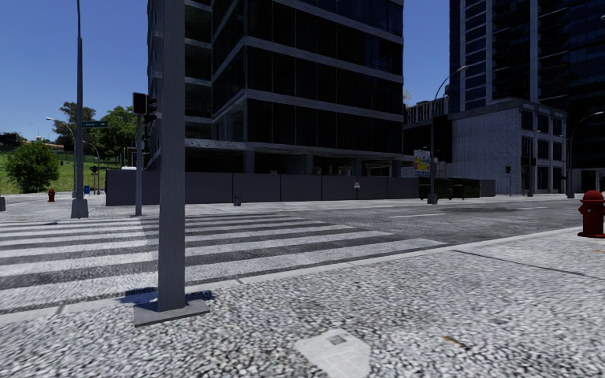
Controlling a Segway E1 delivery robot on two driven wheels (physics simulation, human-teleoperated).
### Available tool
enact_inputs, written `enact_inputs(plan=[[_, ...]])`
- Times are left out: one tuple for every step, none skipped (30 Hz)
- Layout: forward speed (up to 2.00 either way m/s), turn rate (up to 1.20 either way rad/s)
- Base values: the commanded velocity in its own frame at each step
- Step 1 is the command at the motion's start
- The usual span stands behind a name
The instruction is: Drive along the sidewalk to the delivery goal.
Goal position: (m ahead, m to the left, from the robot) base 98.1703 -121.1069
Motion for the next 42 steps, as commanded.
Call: enact_inputs(plan=[[0.0, 0.0], [0.0, 0.0], [0.0, 0.0], [0.0, 0.0], [0.0, 0.0], [0.0, 0.0], [0.0, 0.0], [0.0, 0.0], [0.0, 0.0], [0.0, 0.0], [0.0, 0.0], [0.0, 0.0], [0.0, 0.0], [0.0, 0.0], [0.0, 0.0], [0.0, 0.0], [0.0, 0.0], [0.0, 0.0], [0.0, 0.0], [0.0, 0.0], [0.0, 0.0], [0.0, 0.0], [0.0, 0.0], [0.0, 0.0], [0.0, 0.0], [0.0, 0.0], [0.0, 0.0], [0.0, 0.0], [0.0, 0.0], [0.0, 0.0], [0.0, -0.11], [0.0, -0.36], [0.0, -0.5], [0.0, -0.5], [0.0, -0.61], [0.0, -0.85], [0.0, -1.05], [0.0, -1.11], [0.0, -1.2], [0.0, -1.2], [0.0, -1.2], [0.0, -1.2]])
